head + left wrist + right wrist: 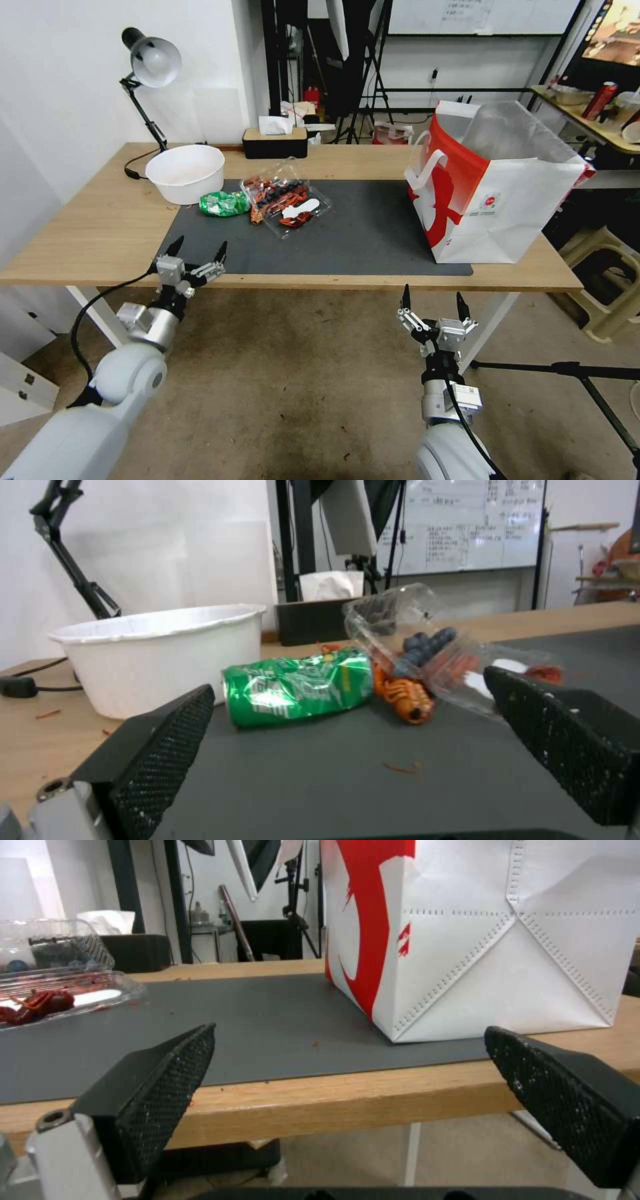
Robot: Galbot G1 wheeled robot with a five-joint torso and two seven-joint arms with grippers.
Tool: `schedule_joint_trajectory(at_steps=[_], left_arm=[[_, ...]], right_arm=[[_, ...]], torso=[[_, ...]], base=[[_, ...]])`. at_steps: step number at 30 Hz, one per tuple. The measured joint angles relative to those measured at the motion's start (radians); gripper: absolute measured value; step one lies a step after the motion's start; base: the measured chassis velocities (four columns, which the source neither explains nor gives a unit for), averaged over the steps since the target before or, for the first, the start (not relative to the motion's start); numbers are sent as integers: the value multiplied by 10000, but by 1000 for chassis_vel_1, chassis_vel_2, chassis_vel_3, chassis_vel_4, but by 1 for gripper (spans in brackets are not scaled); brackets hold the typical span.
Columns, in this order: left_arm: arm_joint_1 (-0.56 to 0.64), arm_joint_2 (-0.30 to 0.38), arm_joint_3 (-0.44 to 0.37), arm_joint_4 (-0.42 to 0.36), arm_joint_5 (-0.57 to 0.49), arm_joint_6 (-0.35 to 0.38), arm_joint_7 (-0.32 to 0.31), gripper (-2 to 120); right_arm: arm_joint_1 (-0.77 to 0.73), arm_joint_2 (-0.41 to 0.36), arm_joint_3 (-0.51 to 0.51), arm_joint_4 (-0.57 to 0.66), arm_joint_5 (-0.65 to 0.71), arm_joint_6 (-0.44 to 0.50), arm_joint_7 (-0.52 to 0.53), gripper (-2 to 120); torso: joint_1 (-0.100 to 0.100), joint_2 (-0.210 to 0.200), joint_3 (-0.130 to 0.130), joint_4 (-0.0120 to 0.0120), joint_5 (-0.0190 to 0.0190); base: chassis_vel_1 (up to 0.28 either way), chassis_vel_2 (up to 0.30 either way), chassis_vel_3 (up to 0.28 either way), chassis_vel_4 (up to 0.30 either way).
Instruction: Pick up the trash from the table and place it into the takeout bag.
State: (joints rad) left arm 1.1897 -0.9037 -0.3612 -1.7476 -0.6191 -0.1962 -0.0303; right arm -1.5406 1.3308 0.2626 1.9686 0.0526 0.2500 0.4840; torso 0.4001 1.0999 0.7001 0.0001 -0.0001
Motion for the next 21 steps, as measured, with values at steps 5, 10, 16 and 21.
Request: schedule_joint_trajectory(at_steps=[5, 10, 16, 21], left_arm=[[-1202, 457, 453, 668, -561, 468, 131, 100], [-1989, 759, 820, 1079, -1063, 887, 220, 100], [-2696, 962, 1267, 1466, -1698, 1448, 309, 100], [-3713, 1186, 2061, 2338, -2087, 1785, 995, 100]], right_arm=[[29, 59, -3, -31, -33, -23, -3, 100], [47, 97, -1, -48, -49, -32, -5, 100], [113, 154, -17, -77, -64, -64, -5, 100], [135, 202, -10, -81, -92, -92, -7, 100]], torso=[[1, 0, 0, -2, 0], [0, 1, 0, -1, 0], [0, 0, 0, 0, 1], [1, 0, 0, -1, -1]], base=[[0, 0, 0, 0], [0, 0, 0, 0], [0, 0, 0, 0], [0, 0, 0, 0]])
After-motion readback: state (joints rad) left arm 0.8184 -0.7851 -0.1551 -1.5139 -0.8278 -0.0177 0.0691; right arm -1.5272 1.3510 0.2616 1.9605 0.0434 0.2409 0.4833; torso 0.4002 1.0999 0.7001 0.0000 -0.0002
